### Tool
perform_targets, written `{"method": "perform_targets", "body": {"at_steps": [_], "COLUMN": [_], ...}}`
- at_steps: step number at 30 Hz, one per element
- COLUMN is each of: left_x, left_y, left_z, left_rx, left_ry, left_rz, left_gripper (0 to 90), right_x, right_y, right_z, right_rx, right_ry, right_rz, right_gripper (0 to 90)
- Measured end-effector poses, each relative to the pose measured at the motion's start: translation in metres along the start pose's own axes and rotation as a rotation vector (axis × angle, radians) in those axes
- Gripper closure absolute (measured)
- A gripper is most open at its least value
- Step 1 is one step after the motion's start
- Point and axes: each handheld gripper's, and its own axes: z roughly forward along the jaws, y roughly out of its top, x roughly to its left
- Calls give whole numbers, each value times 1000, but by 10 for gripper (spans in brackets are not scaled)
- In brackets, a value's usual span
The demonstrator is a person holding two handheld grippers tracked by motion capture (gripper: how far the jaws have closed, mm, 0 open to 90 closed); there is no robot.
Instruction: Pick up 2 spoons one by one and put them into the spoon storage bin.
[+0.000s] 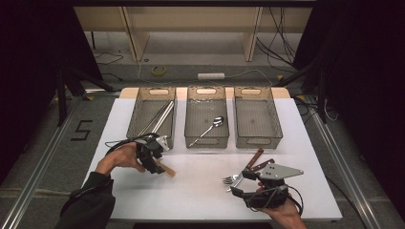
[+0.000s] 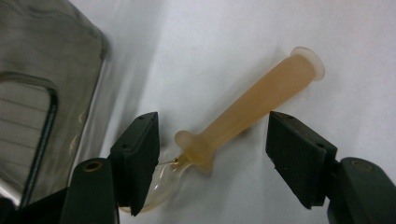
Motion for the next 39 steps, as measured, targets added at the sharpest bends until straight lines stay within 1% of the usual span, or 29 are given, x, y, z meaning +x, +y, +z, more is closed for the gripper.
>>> {"method": "perform_targets", "body": {"at_steps": [2,4,6,10,13,16,20,23,24,26,28,29,34,37,39], "left_x": [-1,-2,-2,-3,-4,-4,-5,-7,-7,-6,-7,-7,-7,-8,-9], "left_y": [1,2,2,0,-1,-2,-1,-2,-2,-3,-4,-5,-5,-4,-5], "left_z": [2,2,1,1,0,0,-1,-1,-1,-1,-1,-1,-1,-1,-1], "left_rx": [21,28,22,8,8,-2,11,6,7,-2,-13,-7,-5,-7,-11], "left_ry": [4,17,21,21,19,15,14,14,12,6,8,8,2,5,8], "left_rz": [18,21,23,43,76,88,109,116,124,118,115,123,116,122,135], "left_gripper": [387,411,459,494,528,560,590,613,620,629,636,643,660,667,679], "right_x": [0,0,1,0,1,1,0,1,1,1,1,1,1,2,2], "right_y": [0,0,0,0,0,0,0,0,0,0,0,0,0,0,0], "right_z": [0,0,-1,-1,-1,-1,-1,-1,-1,-1,-1,-1,-1,-1,-1], "right_rx": [0,1,1,1,1,4,1,-1,0,3,5,3,5,8,7], "right_ry": [3,3,2,3,2,3,1,3,3,3,2,2,2,3,4], "right_rz": [0,-1,-1,-2,-4,-5,-5,-5,-5,-8,-6,-9,-7,-5,-5], "right_gripper": [302,302,302,302,302,302,302,302,302,302,302,302,302,302,302]}}
